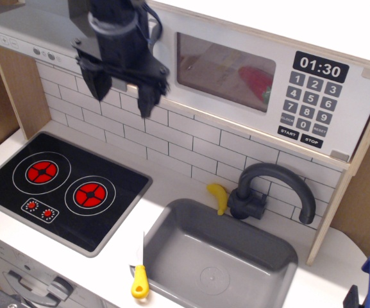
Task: Open microwave
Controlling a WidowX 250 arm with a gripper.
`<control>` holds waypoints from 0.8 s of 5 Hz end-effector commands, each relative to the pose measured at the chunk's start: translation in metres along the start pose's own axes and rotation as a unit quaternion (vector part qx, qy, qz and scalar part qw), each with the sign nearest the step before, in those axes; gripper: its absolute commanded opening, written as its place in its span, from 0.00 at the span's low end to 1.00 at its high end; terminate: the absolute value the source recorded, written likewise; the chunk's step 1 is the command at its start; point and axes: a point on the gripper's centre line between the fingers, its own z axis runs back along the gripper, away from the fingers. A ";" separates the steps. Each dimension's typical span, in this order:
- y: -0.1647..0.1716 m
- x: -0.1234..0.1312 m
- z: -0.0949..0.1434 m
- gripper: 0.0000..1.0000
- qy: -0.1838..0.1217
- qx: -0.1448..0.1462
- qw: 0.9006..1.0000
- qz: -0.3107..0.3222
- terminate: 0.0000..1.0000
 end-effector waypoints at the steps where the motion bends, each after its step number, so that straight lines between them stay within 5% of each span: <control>1: 0.038 0.027 0.006 1.00 -0.027 -0.030 0.999 0.009 0.00; 4: 0.019 0.052 -0.002 1.00 -0.051 -0.046 0.998 0.012 0.00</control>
